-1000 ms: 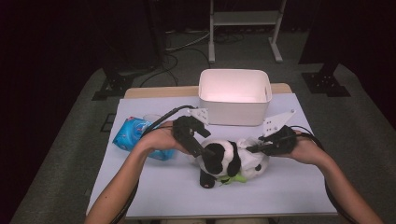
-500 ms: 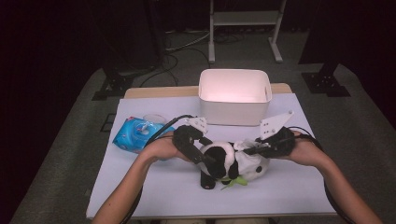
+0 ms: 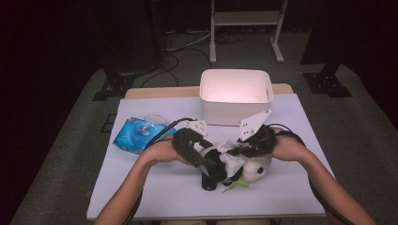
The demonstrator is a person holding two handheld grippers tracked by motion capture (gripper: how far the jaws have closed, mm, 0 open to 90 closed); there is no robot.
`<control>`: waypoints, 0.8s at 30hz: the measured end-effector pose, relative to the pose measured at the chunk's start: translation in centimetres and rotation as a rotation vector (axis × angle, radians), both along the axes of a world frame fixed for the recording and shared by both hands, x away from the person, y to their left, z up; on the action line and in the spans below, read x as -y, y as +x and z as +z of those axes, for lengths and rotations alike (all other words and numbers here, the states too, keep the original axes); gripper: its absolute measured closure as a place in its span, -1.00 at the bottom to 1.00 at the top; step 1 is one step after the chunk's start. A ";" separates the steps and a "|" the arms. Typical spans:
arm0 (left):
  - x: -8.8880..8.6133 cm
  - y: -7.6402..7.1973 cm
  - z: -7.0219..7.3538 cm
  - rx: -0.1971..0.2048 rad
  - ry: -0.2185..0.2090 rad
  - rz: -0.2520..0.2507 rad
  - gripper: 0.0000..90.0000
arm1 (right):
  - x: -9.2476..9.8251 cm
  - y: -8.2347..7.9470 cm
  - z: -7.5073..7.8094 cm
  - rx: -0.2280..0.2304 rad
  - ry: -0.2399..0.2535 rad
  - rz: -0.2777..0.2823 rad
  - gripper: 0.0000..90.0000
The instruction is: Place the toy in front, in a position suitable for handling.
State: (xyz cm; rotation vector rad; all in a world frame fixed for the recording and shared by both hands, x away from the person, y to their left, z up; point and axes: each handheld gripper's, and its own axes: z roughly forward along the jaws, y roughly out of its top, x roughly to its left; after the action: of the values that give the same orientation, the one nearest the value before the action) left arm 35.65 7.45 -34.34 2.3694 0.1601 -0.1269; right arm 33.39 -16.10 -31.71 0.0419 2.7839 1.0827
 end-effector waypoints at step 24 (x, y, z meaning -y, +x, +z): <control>0.2 -0.1 0.2 0.002 0.033 -0.009 -0.36 | 9.4 -0.3 -1.2 -0.028 -0.011 -0.207 0.75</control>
State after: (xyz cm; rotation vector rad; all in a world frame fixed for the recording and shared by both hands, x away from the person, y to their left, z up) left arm 35.60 7.21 -34.15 2.4028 0.1520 -0.1275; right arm 33.09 -25.50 -32.92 0.3381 2.7344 1.0230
